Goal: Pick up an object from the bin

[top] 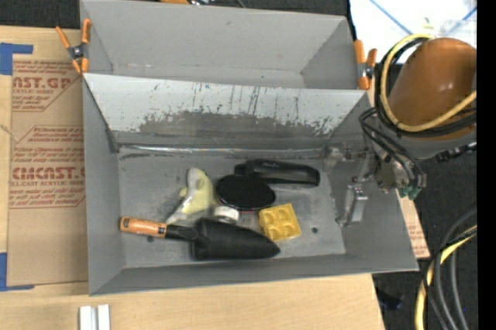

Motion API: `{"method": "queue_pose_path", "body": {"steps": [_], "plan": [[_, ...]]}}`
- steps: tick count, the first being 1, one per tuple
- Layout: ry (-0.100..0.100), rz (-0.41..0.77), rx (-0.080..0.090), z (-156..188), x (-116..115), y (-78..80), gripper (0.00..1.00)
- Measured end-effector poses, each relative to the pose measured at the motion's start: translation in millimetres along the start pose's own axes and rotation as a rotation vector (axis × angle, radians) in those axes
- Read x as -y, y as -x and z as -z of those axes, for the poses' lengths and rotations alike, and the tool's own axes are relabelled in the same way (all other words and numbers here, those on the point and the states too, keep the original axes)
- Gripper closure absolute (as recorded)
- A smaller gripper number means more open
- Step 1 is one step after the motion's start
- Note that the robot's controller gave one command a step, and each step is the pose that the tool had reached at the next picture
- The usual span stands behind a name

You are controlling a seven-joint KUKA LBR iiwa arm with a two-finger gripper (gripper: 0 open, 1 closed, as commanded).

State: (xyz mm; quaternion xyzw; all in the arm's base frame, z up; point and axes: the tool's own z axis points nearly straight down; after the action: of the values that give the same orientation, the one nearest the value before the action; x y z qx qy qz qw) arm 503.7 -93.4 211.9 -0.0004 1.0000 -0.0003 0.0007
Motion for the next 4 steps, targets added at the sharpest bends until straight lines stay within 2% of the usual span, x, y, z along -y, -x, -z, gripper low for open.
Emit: {"method": "queue_pose_path", "body": {"steps": [1, 2, 3, 4], "plan": [[0.000, 0.018, -0.003, 5, 0, -1.6, 0.00], [0.000, 0.040, 0.006, -79, -10, 8.4, 0.00], [0.002, 0.021, 0.010, -68, -76, 4.0, 0.00], [-0.001, -0.032, 0.002, -144, -70, -14.9, 0.00]]}}
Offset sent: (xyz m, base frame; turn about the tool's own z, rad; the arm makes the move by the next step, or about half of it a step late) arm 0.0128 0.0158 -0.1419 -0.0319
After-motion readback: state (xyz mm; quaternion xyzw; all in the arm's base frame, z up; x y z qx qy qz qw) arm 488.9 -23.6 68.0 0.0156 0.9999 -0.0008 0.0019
